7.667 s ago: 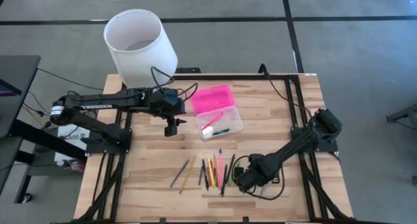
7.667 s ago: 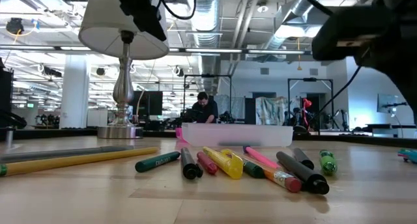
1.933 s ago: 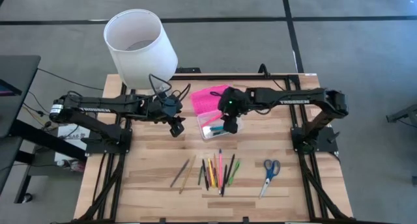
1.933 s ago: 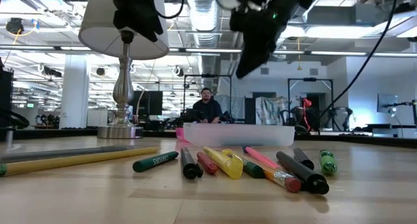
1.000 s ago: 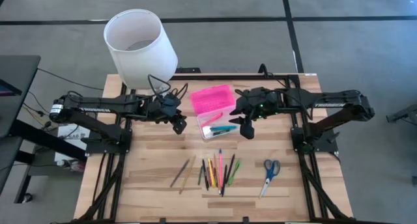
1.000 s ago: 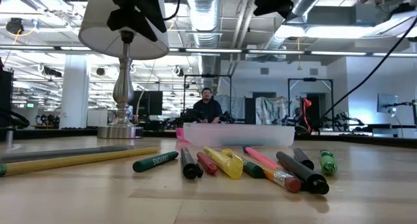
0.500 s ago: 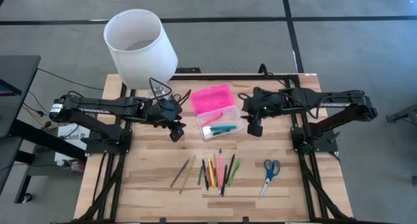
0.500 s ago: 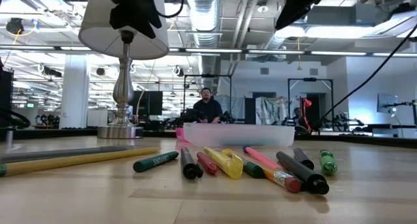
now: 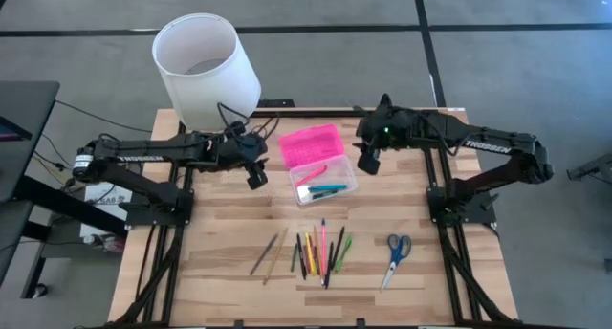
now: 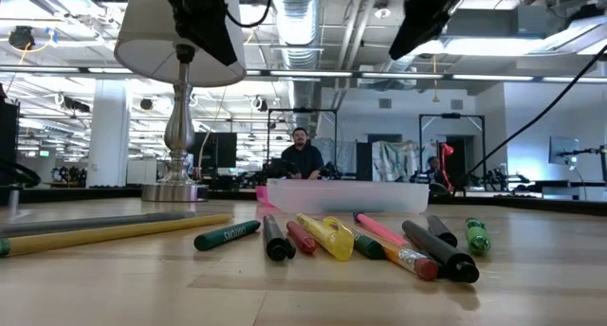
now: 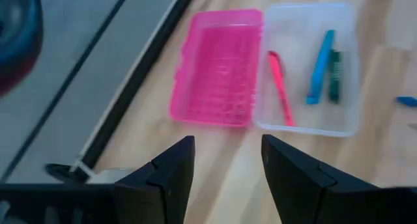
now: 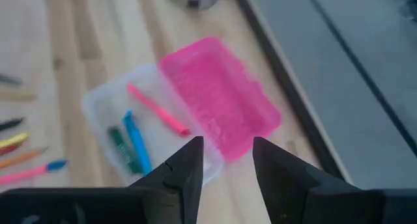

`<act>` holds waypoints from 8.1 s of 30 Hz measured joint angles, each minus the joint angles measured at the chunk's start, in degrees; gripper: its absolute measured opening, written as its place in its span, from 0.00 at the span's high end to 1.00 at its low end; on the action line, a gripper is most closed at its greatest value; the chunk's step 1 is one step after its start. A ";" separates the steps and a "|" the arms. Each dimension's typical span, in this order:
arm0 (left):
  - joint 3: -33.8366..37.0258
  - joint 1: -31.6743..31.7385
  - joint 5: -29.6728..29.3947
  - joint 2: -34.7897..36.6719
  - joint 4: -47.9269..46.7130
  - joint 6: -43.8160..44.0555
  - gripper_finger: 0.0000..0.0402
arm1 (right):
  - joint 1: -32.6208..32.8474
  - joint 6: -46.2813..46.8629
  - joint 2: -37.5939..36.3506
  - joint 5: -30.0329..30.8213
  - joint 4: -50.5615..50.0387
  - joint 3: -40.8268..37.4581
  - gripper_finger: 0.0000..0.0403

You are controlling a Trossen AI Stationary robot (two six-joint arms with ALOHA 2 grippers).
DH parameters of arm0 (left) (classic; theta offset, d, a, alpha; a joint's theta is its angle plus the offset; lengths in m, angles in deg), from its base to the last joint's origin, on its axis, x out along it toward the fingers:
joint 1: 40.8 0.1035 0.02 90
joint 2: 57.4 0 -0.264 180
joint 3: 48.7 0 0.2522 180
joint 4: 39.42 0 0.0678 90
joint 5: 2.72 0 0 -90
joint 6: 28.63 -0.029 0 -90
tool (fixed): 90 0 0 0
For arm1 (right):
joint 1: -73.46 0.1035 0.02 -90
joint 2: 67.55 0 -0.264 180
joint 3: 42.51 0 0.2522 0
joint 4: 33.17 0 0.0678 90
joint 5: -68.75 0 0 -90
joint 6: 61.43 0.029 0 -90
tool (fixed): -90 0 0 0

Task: Pick & place school supplies into a supply box
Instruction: Put the gray pen into the pink supply box

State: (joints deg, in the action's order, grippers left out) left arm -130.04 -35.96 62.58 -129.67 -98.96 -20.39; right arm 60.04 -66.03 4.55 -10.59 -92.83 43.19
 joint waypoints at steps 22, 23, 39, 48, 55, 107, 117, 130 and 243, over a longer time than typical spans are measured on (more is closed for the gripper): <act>0.00 4.24 11.38 -0.04 2.96 1.65 0.57 | -2.07 -0.35 0.00 -0.37 3.05 0.00 0.69; 0.00 4.24 12.70 -0.04 3.38 2.14 0.57 | -1.79 -0.04 0.00 -0.35 3.07 -0.01 0.69; 0.00 4.18 21.14 -0.04 13.09 15.26 0.57 | 1.78 3.90 0.00 -0.17 -3.30 0.00 0.69; 0.00 3.08 22.55 -0.02 10.03 9.07 0.57 | 0.14 9.80 0.46 -0.82 -2.98 -0.02 0.69; 0.00 3.11 19.08 -0.02 9.49 8.82 0.57 | 1.26 9.37 0.42 -1.66 -0.92 -0.02 0.69; 11.21 -40.06 8.38 -26.69 15.07 58.58 0.57 | 16.03 11.71 0.38 -1.36 -5.52 -0.02 0.69; 11.21 -39.92 2.74 -28.30 14.14 58.39 0.57 | 16.03 12.13 0.37 -1.38 -5.09 -0.02 0.69; 15.36 -36.46 5.66 -28.10 19.49 54.56 0.57 | 16.03 12.17 0.37 -1.40 -4.64 -0.02 0.69; -7.91 -3.92 20.79 -28.20 13.14 25.09 0.97 | 20.38 15.39 0.37 -1.53 -6.07 -0.04 0.69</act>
State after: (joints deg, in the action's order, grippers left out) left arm -137.94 -39.87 83.37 -157.87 -85.82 4.70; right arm 80.42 -50.64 4.92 -12.12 -98.90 43.15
